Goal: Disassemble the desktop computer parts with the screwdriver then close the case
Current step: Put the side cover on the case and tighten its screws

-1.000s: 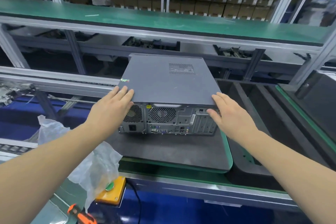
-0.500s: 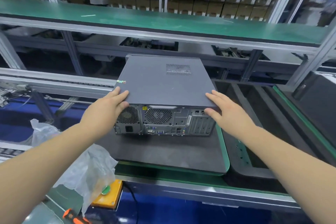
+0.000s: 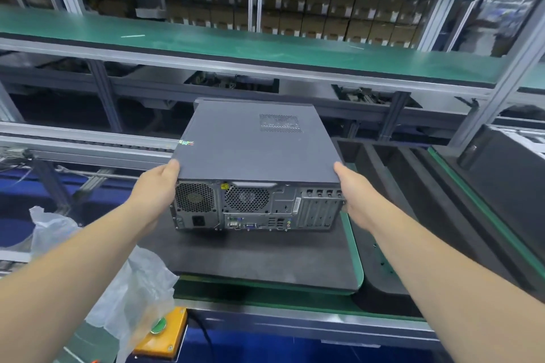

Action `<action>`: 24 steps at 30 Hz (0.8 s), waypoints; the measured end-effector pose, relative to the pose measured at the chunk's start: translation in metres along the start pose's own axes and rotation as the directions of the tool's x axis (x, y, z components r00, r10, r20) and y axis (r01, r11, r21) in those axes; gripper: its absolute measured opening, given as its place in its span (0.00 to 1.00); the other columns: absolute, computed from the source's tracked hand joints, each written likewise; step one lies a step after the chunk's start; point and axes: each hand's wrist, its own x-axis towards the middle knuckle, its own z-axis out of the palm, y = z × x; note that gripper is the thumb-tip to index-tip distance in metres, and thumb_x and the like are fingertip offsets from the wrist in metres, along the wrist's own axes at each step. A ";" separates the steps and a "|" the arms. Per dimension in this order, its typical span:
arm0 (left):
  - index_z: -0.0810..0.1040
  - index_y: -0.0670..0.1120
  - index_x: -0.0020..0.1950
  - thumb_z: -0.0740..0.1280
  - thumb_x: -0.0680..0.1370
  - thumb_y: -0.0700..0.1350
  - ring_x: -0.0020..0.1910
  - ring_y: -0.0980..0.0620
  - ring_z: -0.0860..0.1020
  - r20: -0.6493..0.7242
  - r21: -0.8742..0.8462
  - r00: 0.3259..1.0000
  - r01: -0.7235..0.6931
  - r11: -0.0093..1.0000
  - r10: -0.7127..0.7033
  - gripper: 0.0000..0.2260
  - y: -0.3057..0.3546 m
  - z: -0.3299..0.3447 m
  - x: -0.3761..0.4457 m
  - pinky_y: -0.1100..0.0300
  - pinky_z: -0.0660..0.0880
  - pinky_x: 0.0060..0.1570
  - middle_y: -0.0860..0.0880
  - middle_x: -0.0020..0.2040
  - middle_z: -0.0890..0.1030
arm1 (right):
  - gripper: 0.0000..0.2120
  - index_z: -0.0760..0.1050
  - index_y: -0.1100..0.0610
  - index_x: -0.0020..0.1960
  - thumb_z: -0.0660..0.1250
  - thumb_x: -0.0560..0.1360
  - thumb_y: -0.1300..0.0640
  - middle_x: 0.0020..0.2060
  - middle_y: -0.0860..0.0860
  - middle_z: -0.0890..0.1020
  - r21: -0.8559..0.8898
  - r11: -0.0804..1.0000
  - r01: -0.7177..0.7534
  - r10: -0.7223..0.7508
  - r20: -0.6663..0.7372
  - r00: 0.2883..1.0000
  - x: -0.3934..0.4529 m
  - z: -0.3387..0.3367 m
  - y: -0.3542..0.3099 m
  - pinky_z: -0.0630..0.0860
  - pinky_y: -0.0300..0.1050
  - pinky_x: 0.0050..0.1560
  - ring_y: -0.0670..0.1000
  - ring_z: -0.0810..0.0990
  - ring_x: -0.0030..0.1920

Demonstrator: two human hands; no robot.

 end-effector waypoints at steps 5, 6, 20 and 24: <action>0.71 0.45 0.41 0.51 0.84 0.56 0.46 0.42 0.71 -0.132 0.219 0.985 -0.083 0.972 0.114 0.20 -0.011 -0.001 -0.004 0.50 0.65 0.47 0.43 0.46 0.76 | 0.19 0.75 0.57 0.54 0.54 0.78 0.44 0.49 0.55 0.80 -0.211 0.965 0.154 -0.183 -0.124 0.975 -0.038 -0.003 0.021 0.72 0.52 0.51 0.52 0.76 0.47; 0.70 0.43 0.40 0.49 0.83 0.54 0.46 0.41 0.71 -0.129 0.259 0.984 -0.089 0.962 0.126 0.20 -0.013 -0.002 -0.003 0.50 0.64 0.47 0.43 0.45 0.75 | 0.18 0.72 0.58 0.47 0.54 0.77 0.44 0.44 0.56 0.78 -0.259 0.947 0.191 -0.236 -0.156 0.959 -0.044 -0.003 0.024 0.69 0.51 0.45 0.53 0.73 0.42; 0.78 0.42 0.68 0.53 0.84 0.57 0.71 0.42 0.73 0.418 0.541 0.590 -0.773 0.333 0.691 0.25 0.055 0.047 -0.080 0.47 0.66 0.72 0.42 0.71 0.76 | 0.30 0.58 0.33 0.80 0.60 0.79 0.34 0.70 0.36 0.76 -0.475 0.764 0.436 -0.431 0.127 0.893 -0.070 -0.033 0.064 0.70 0.45 0.65 0.42 0.74 0.67; 0.73 0.45 0.69 0.45 0.80 0.64 0.68 0.46 0.73 0.590 0.510 0.490 -0.842 0.174 0.642 0.32 0.100 0.115 -0.108 0.49 0.69 0.68 0.46 0.70 0.75 | 0.18 0.68 0.38 0.74 0.58 0.84 0.41 0.54 0.43 0.84 -0.542 0.721 0.431 -0.504 0.017 0.864 -0.066 -0.031 0.065 0.75 0.46 0.49 0.44 0.81 0.52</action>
